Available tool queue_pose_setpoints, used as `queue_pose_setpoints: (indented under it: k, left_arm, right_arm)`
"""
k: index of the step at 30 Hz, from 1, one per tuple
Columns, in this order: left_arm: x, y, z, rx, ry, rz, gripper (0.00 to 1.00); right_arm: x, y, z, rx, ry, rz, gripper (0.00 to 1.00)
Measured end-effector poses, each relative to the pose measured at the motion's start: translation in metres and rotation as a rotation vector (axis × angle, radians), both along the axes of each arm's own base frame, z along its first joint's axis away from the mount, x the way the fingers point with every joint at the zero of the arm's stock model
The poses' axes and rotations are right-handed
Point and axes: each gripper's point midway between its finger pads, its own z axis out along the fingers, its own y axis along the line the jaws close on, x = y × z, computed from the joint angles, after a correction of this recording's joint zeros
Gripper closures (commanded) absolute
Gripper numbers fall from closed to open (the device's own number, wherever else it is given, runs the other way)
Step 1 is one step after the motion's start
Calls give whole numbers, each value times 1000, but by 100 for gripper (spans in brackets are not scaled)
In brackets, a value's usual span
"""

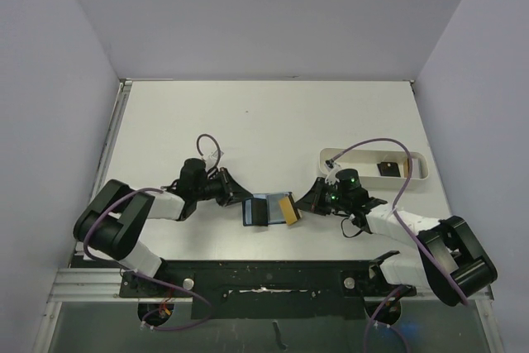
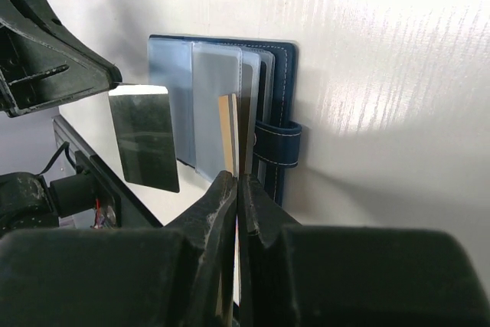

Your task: Put the credit cards into the card holder

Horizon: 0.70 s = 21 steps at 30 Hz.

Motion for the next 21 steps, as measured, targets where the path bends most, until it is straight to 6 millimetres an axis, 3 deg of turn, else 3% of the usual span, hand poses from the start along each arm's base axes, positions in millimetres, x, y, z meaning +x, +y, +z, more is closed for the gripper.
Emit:
queue_pose_setpoints:
  k: [21]
  left_arm:
    - [7, -3, -25, 12, 44, 4, 100]
  right_arm:
    - [0, -6, -3, -33, -23, -8, 100]
